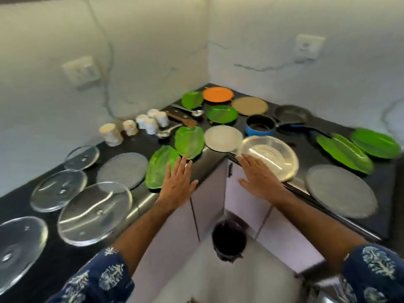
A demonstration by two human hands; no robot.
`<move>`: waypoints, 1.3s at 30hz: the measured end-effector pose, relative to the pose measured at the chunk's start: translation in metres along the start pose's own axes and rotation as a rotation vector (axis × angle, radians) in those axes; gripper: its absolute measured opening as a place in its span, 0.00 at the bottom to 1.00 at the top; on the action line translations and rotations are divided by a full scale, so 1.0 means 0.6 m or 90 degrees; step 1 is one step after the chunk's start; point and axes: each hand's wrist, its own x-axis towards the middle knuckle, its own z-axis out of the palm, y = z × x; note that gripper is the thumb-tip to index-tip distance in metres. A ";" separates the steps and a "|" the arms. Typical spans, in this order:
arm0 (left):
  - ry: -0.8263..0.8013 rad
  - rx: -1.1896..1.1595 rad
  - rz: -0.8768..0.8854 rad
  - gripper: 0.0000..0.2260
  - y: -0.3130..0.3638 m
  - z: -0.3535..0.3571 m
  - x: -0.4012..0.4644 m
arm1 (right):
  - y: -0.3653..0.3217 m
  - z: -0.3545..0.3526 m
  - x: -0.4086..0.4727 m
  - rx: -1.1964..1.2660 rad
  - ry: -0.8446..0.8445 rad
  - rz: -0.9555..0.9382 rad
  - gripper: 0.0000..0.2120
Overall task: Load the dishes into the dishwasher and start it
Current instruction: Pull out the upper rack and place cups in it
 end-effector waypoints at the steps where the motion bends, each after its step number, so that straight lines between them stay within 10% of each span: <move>1: 0.013 -0.003 -0.023 0.34 -0.050 -0.006 0.006 | -0.030 0.004 0.048 0.002 0.005 -0.021 0.36; 17: 0.006 -0.113 -0.190 0.30 -0.384 -0.030 0.194 | -0.248 0.100 0.558 0.005 -0.109 -0.247 0.28; 39: -0.144 -0.176 -0.265 0.30 -0.520 0.054 0.609 | -0.211 0.308 0.983 0.264 -0.127 -0.078 0.38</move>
